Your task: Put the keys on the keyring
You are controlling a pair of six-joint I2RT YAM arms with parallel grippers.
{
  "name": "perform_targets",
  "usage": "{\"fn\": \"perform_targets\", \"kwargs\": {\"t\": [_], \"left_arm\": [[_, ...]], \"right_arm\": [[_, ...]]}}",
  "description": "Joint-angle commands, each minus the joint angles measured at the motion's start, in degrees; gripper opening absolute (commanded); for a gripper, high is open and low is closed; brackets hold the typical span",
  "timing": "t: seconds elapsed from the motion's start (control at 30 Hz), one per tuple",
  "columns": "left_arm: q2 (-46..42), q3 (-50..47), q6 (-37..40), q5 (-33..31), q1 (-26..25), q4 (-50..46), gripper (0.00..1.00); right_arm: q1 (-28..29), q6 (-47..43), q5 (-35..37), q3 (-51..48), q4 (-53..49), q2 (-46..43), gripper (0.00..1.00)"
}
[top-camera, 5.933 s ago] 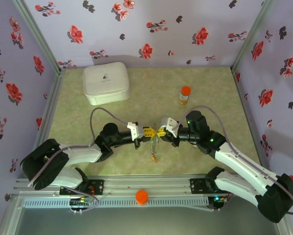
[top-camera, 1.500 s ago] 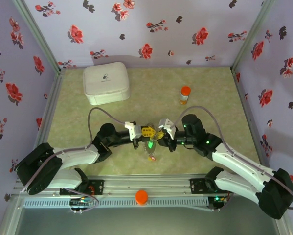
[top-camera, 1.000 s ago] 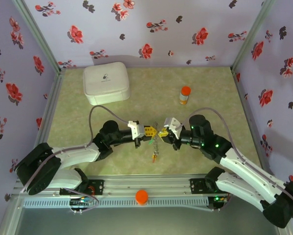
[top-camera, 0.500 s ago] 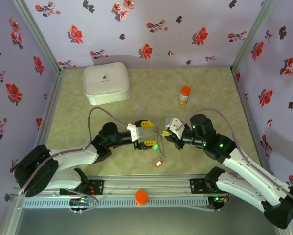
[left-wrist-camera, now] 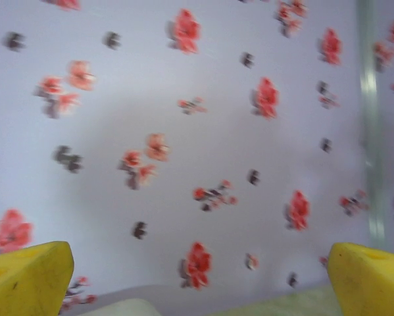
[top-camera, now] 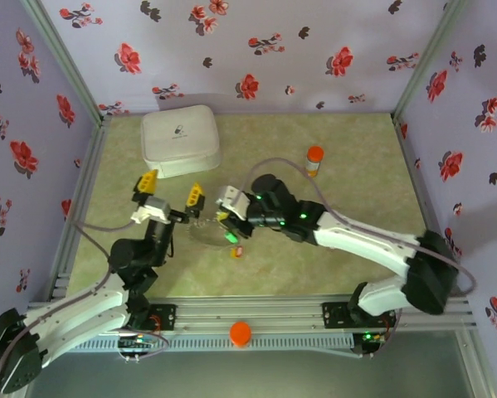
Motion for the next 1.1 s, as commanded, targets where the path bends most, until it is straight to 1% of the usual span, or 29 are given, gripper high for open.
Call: {"fn": "perform_targets", "kwargs": {"t": [0.0, 0.07, 0.1, 0.2, 0.27, 0.43, 0.6, 0.67, 0.8, 0.83, 0.87, 0.93, 0.97, 1.0, 1.07], "left_arm": [[-2.69, -1.83, 2.01, -10.96, 0.75, -1.98, 0.99], [-3.11, -2.45, 0.88, -12.22, 1.1, -2.67, 0.99], [-2.97, -2.77, 0.16, -12.5, 1.25, -2.9, 0.99], [-2.11, -3.01, -1.99, -12.44, 1.79, -3.94, 0.99], [-1.23, -2.86, -3.32, -12.0, 1.99, -5.3, 0.99], [2.66, -3.01, -5.81, -10.79, 3.08, -5.2, 0.99], [5.47, -2.9, -7.86, -9.26, 4.9, -5.92, 1.0], [6.2, -2.67, -8.43, -8.73, 5.48, -7.1, 1.0], [6.98, -2.06, -9.75, -7.9, 6.62, -9.97, 1.0], [7.09, -1.8, -10.05, -7.6, 7.04, -10.96, 1.0], [7.23, -1.49, -10.25, -7.23, 7.39, -11.89, 1.0], [7.42, -0.8, -10.78, -6.77, 8.37, -14.31, 1.0], [7.47, -0.41, -10.91, -6.79, 8.66, -15.21, 1.0], [7.62, -0.21, -10.92, -6.98, 9.1, -16.3, 1.0], [7.94, 0.35, -10.75, -7.03, 10.17, -18.18, 1.0]], "right_arm": [[0.31, 10.9, 4.73, 2.04, 15.4, 5.46, 0.0], [-0.18, 12.03, 7.96, 2.38, 14.79, 8.78, 0.0], [-0.75, 11.83, 9.93, 3.19, 11.58, 10.21, 0.0], [-2.58, 8.37, 16.53, 7.35, -4.37, 12.6, 0.0], [-3.62, 4.68, 19.36, 7.53, -10.79, 12.67, 0.0], [-5.04, -6.88, 28.76, 3.94, -20.92, 11.32, 0.0], [-5.81, -14.5, 37.51, 0.06, -27.39, 11.62, 0.0], [-5.89, -16.17, 39.6, -1.53, -29.24, 11.68, 0.0], [-6.5, -17.09, 41.73, -4.51, -31.14, 11.28, 0.08], [-6.64, -17.14, 41.99, -5.21, -31.32, 11.07, 0.12], [-6.89, -17.26, 42.33, -5.8, -31.27, 10.82, 0.18], [-7.61, -17.06, 43.04, -7.03, -31.11, 9.98, 0.37], [-7.98, -16.14, 43.36, -7.53, -30.66, 9.23, 0.42], [-8.67, -14.17, 43.48, -8.18, -29.38, 7.71, 0.44], [-10.82, -9.2, 39.4, -9.49, -26.43, 2.69, 0.47]]}}
